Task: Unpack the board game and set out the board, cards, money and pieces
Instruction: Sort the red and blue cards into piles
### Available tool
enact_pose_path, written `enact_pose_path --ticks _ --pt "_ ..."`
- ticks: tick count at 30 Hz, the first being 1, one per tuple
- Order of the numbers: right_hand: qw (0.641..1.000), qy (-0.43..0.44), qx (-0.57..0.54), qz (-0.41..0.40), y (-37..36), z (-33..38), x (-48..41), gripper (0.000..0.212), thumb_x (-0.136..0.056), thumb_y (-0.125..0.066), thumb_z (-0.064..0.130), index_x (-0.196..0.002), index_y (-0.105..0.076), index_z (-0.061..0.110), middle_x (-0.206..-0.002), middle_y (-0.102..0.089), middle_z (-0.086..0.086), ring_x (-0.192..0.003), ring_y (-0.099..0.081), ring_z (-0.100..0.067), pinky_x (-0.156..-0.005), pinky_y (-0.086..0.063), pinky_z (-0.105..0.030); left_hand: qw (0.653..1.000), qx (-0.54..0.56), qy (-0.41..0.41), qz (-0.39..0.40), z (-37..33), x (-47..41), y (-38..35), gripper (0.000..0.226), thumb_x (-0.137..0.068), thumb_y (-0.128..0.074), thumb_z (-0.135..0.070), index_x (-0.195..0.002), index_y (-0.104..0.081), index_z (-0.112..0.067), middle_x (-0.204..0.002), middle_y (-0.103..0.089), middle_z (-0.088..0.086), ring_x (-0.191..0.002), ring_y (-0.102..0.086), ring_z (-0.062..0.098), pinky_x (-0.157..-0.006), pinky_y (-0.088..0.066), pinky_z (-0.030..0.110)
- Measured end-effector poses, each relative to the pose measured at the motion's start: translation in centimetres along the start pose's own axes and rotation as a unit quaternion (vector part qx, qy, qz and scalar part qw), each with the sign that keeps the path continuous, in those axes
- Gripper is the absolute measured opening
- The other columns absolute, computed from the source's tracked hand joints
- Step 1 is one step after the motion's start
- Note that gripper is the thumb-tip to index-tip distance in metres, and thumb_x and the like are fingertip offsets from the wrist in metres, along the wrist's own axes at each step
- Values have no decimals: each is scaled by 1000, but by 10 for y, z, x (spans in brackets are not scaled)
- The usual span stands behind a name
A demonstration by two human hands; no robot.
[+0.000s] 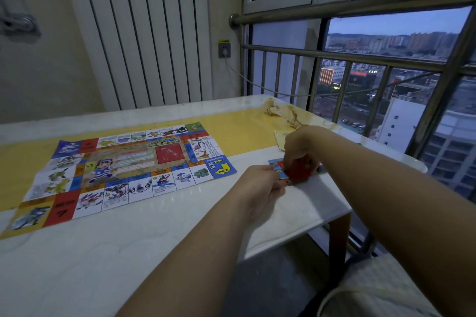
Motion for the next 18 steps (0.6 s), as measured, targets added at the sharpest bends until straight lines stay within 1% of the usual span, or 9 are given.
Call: enact_pose_path --ticks 1,3,5,6,8,10,13,15,18 --pt "1000 -4 -13 5 -1 -1 -1 54 -89 -65 19 -132 -43 -5 -122 -53 -16 -106 -55 -29 -99 -46 -44 1000 2 -5 2 -1 1 0 25 -94 -38 6 -95 -61 -3 -86 -64 13 -78 -57 16 -70 -46 22" --pt "999 -13 -39 16 -4 -4 -2 56 -87 -67 19 -132 -42 -4 -128 -52 -18 -110 -56 -30 -99 -46 -46 1000 10 -11 10 -2 2 -2 29 -95 -37 6 -84 -60 -7 -73 -67 6 -67 -61 11 -70 -46 22" --pt "998 -20 -63 25 -6 -6 -3 56 -85 -69 19 -130 -44 -2 -129 -52 -19 -108 -55 -31 -99 -46 -47 1000 16 -12 17 -3 2 -3 30 -94 -37 6 -81 -60 -8 -64 -68 2 -57 -63 7 -68 -46 21" --pt "997 -23 -71 27 -6 -6 -4 56 -85 -70 19 -130 -44 -2 -129 -53 -19 -106 -55 -30 -99 -46 -47 1000 16 -11 18 -3 2 -3 30 -94 -37 6 -83 -61 -8 -66 -68 2 -58 -63 7 -68 -47 21" --pt "996 -23 -78 29 -7 -7 -5 56 -83 -72 20 -129 -45 -1 -128 -54 -19 -106 -55 -30 -99 -46 -47 1000 16 -3 14 -2 2 -1 26 -95 -38 4 -94 -62 -5 -77 -66 6 -67 -61 11 -69 -48 22" --pt "996 -19 -82 24 -7 -6 -6 58 -82 -73 22 -127 -45 -1 -127 -54 -18 -110 -56 -31 -98 -47 -47 1000 27 7 10 0 1 2 22 -96 -39 2 -102 -60 -4 -83 -64 9 -75 -59 15 -72 -49 24" --pt "995 -16 -92 21 -7 -6 -7 58 -81 -74 22 -127 -45 0 -126 -55 -18 -116 -55 -31 -98 -47 -47 999 40 18 5 0 0 5 20 -96 -42 0 -88 -59 -7 -90 -63 13 -81 -58 20 -74 -50 26" --pt "995 -14 -98 19 -8 -6 -8 58 -81 -74 22 -127 -45 1 -126 -55 -18 -116 -55 -31 -98 -47 -46 999 43 25 -1 1 -1 7 17 -96 -41 -1 -98 -58 -4 -99 -62 16 -84 -59 21 -74 -51 27" --pt "993 -14 -120 14 -8 -7 -10 58 -81 -74 21 -127 -44 1 -126 -54 -18 -116 -54 -31 -98 -47 -46 998 46 33 -8 4 -3 9 23 -96 -41 -2 -113 -56 -1 -106 -62 17 -85 -60 21 -71 -52 26"
Point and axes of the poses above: each hand's wrist, its own x-axis away from the middle knuckle, its own y-axis out of the back of the hand, z = x × y, the point moved 10 cm from there along -x, towards the middle knuckle
